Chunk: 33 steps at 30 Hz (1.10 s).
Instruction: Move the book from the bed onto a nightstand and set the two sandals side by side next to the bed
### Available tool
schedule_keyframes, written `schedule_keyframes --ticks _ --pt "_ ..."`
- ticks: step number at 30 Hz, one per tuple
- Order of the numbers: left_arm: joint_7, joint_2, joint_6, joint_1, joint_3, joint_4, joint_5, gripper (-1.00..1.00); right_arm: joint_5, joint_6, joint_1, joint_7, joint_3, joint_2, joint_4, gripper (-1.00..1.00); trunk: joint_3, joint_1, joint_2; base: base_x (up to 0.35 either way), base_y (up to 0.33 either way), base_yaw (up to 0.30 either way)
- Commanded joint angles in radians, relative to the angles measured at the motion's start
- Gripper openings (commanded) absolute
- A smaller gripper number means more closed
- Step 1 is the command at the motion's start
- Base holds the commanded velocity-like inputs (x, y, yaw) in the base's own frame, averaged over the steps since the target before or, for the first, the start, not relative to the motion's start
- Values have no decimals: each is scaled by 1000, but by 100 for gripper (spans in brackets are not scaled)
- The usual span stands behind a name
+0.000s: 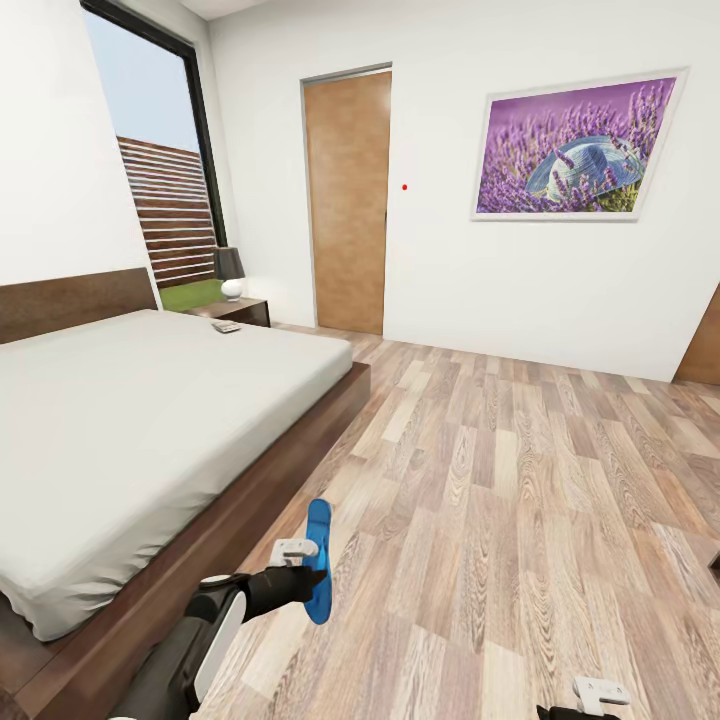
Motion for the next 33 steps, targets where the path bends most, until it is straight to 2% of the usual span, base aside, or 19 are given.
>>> schedule_keyframes --ticks 1,21,33 --pt "2 0 8 0 0 -1 8 -100 9 4 0 7 -8 1 -2 100 -1 0 0 0 0 0" --pt "3 0 6 0 0 -1 8 -100 9 3 0 8 -8 1 -2 100 -1 0 0 0 0 0" --pt "2 0 6 0 0 -1 8 -100 9 3 0 8 -9 1 -2 100 -39 46 -84 0 0 0"
